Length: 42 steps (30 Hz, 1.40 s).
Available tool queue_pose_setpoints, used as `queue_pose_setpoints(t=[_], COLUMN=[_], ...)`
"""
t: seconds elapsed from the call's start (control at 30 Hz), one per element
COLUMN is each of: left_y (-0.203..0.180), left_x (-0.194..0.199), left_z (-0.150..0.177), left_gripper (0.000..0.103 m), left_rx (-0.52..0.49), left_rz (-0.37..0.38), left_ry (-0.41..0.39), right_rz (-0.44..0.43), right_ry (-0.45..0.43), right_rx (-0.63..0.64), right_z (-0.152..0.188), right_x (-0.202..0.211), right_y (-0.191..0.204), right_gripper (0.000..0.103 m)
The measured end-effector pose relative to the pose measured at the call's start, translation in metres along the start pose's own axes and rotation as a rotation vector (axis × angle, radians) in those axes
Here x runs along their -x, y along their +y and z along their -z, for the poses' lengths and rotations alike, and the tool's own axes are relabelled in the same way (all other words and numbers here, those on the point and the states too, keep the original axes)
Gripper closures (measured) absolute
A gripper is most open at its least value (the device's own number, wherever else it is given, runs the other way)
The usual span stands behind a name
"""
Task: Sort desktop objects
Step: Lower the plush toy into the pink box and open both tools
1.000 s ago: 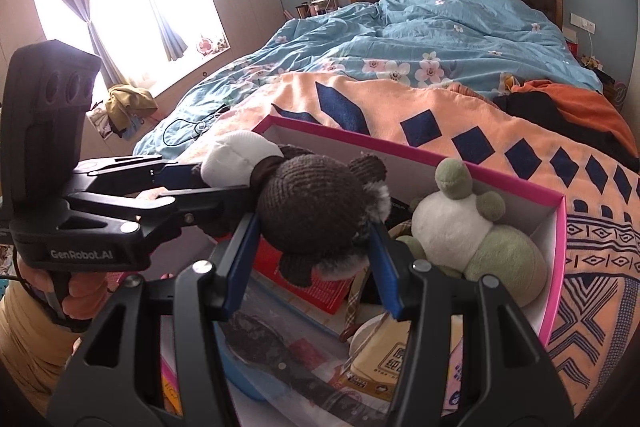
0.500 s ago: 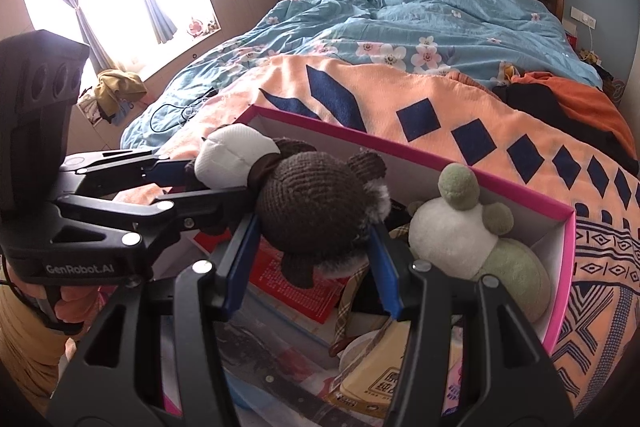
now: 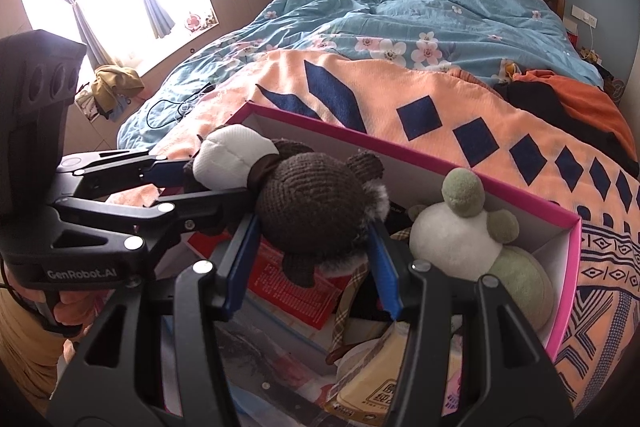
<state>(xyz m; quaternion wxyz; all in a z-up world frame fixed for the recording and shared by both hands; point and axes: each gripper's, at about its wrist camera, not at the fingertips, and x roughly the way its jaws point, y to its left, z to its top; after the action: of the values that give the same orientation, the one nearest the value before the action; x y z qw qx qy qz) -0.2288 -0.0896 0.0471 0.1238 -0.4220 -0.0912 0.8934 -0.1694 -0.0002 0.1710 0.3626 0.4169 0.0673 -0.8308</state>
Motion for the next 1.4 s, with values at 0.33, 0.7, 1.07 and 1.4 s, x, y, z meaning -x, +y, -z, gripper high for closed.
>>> queue_pose_setpoints(t=[0.33, 0.7, 1.07, 1.4], left_y=[0.003, 0.003, 0.001, 0.006], left_x=[-0.004, -0.012, -0.028, -0.037], left_z=[-0.002, -0.006, -0.01, -0.012], left_gripper=[0.058, 0.058, 0.066, 0.062], left_rx=[0.004, 0.0, -0.015, 0.013], left_rz=[-0.013, -0.035, -0.072, -0.118], left_ry=[0.008, 0.031, 0.084, 0.124], right_rz=[0.0, 0.001, -0.007, 0.011], right_ry=[0.008, 0.017, 0.026, 0.081], right_rx=[0.003, -0.002, 0.003, -0.003], right_z=[-0.003, -0.004, -0.007, -0.005], right_x=[-0.002, -0.009, -0.017, -0.033], right_y=[-0.003, -0.006, -0.002, -0.006], right_gripper=[0.048, 0.05, 0.069, 0.07])
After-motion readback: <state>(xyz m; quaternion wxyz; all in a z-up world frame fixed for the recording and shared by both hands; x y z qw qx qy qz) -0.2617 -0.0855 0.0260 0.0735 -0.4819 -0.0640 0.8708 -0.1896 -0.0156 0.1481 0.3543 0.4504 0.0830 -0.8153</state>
